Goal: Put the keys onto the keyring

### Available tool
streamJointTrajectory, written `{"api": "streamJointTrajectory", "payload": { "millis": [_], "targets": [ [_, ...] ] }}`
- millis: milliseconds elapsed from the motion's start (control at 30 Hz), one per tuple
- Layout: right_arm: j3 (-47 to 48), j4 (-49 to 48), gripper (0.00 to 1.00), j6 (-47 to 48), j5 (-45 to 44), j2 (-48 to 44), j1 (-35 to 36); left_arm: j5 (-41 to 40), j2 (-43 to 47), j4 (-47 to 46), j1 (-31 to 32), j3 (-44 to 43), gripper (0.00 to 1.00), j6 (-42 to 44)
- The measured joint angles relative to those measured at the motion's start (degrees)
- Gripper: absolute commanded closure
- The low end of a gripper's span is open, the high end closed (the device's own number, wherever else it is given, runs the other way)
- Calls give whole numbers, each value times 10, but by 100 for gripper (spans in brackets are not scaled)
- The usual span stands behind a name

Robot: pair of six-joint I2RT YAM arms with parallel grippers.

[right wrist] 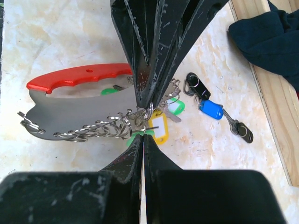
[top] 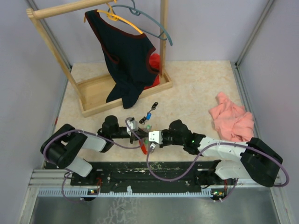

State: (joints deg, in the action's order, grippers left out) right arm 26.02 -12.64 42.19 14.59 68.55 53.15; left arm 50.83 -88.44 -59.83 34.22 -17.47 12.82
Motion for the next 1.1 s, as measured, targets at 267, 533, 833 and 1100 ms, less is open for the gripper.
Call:
{"api": "streamJointTrajectory", "payload": {
  "millis": [267, 533, 833, 1100],
  "targets": [
    [0, -30, 100, -4, 3, 40, 0, 4, 6, -23, -9, 12, 99, -21],
    [3, -50, 100, -6, 26, 68, 0, 8, 6, -46, -10, 13, 99, -30],
    [-35, -88, 85, -44, -5, 4, 0, 4, 7, -41, -10, 14, 99, -24],
    [-62, -140, 75, -65, -17, -4, 0, 10, 10, -41, -10, 20, 99, -18]
  ]
}}
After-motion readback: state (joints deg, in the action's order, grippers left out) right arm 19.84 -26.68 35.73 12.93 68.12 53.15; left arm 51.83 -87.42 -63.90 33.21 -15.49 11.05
